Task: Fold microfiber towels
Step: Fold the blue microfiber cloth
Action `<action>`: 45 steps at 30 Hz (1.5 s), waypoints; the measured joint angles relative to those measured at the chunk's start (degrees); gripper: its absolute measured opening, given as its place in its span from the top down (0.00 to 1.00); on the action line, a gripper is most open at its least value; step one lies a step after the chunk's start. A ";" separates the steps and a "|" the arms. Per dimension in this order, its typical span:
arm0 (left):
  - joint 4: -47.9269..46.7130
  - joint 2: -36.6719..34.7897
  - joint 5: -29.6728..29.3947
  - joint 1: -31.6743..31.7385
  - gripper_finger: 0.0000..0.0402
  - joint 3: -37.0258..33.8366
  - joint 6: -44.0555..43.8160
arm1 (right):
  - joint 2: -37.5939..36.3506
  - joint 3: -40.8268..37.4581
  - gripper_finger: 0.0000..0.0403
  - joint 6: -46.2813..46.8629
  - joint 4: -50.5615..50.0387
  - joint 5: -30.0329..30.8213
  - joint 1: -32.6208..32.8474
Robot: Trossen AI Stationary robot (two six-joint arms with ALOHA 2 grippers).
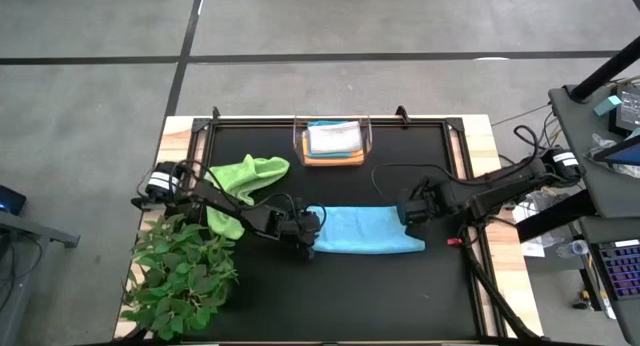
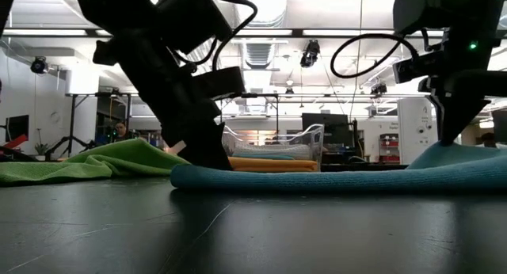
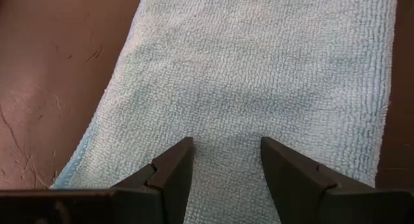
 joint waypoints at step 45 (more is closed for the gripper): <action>1.25 -1.74 -4.66 1.48 0.58 -0.74 1.44 | 2.90 -15.76 0.98 -0.06 39.40 -4.19 -0.71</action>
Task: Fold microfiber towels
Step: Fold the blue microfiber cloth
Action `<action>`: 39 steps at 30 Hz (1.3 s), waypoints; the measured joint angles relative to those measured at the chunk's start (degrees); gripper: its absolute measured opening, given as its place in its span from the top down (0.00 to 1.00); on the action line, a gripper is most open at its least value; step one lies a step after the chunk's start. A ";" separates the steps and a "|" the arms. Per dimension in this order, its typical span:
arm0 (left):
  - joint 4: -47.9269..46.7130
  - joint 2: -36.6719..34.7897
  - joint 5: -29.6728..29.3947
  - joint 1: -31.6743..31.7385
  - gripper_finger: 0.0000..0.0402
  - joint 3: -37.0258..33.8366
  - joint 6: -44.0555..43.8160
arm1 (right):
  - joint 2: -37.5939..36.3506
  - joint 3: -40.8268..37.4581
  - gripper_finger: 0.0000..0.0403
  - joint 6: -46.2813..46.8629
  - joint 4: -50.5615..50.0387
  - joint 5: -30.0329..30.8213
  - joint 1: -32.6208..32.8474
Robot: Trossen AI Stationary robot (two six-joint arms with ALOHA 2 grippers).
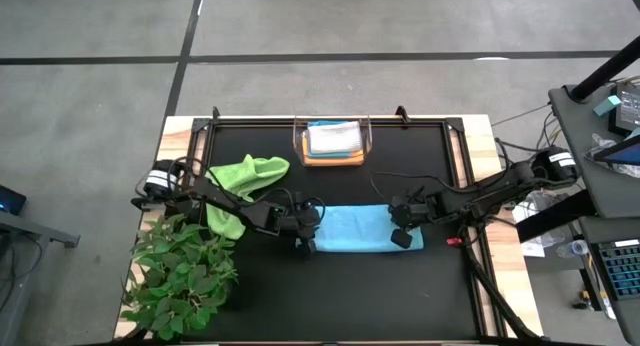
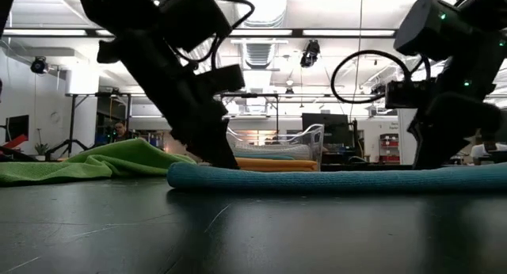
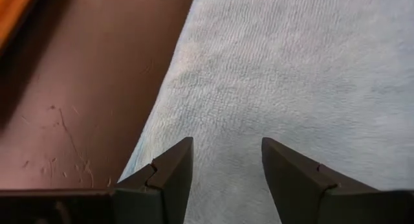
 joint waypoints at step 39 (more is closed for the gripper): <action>-18.29 -5.01 -0.81 1.32 0.58 0.74 -10.43 | -5.61 9.23 0.43 7.66 -18.02 -10.50 -14.91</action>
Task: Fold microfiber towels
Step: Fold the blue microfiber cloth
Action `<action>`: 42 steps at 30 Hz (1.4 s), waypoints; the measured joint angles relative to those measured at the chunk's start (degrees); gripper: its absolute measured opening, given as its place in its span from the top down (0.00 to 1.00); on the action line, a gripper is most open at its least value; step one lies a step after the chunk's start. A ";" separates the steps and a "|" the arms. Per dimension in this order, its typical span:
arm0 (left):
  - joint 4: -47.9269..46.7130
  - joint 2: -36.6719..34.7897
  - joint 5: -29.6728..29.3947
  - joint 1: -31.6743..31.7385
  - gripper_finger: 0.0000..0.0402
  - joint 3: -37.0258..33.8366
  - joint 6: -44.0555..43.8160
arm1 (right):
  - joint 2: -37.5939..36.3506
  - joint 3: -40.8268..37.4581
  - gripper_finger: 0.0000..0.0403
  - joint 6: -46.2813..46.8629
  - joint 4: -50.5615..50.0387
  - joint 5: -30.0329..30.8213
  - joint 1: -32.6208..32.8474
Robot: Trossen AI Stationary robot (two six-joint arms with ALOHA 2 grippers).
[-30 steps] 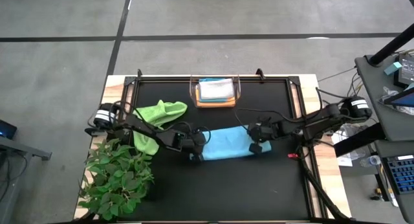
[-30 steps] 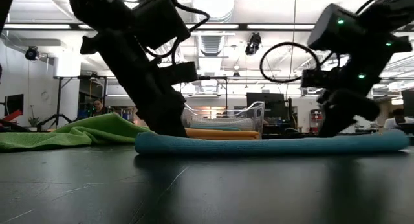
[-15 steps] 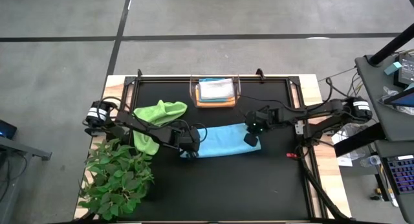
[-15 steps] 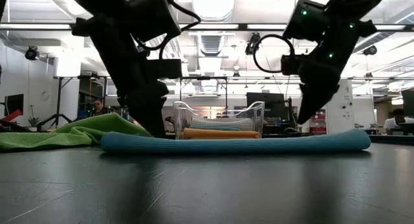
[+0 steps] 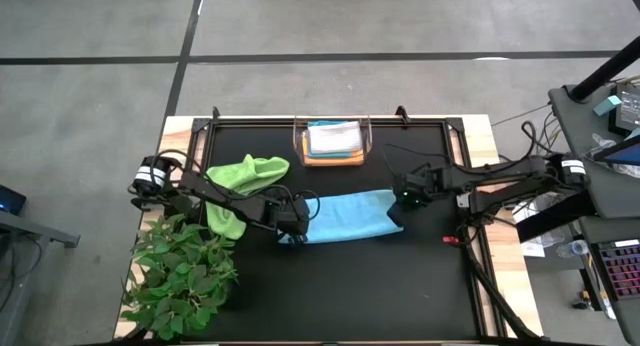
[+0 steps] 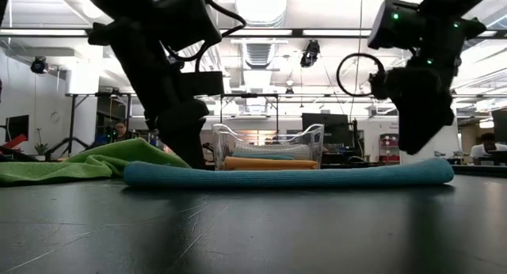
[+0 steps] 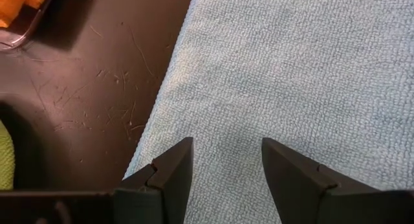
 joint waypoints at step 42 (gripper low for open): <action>1.70 0.04 -0.22 -0.07 0.58 -0.19 1.60 | 0.50 -21.73 0.96 3.70 46.46 -4.95 0.00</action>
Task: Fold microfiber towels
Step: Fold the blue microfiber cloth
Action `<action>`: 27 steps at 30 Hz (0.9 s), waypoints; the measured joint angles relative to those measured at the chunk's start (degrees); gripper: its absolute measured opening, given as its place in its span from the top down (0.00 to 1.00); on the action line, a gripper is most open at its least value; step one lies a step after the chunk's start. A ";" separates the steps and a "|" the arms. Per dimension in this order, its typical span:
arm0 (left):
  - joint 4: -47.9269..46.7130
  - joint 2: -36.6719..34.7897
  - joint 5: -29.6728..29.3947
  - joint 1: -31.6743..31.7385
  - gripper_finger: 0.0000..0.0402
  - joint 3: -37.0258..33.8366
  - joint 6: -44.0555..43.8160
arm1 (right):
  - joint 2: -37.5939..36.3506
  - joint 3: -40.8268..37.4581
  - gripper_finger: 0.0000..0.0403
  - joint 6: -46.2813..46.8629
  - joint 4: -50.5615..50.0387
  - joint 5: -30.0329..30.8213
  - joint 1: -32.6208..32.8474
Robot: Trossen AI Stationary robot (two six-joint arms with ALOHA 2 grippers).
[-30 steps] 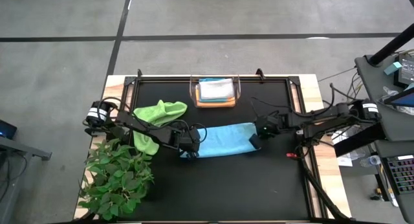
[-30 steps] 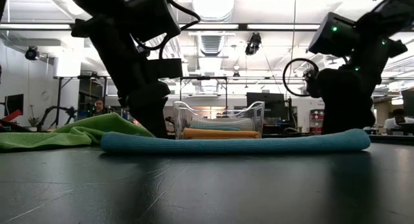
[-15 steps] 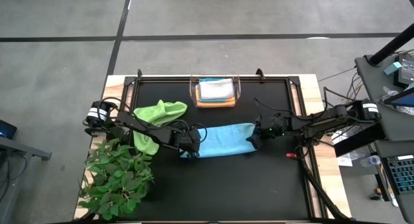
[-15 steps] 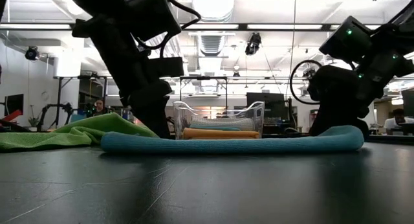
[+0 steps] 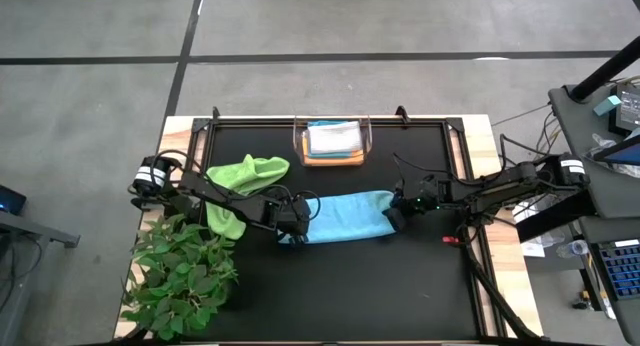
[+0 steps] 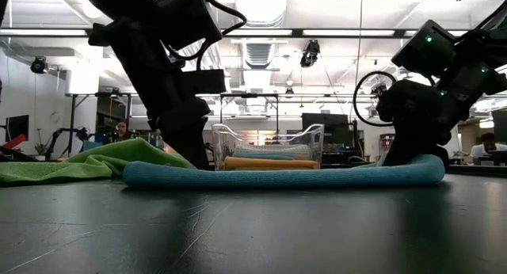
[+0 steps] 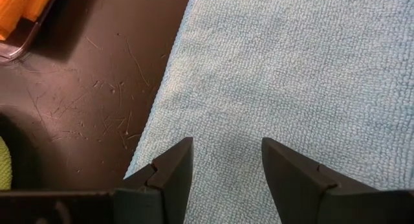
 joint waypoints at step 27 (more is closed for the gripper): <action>3.38 0.00 -0.54 0.00 0.58 0.07 0.65 | -0.63 0.62 0.98 -1.29 -2.95 0.48 0.00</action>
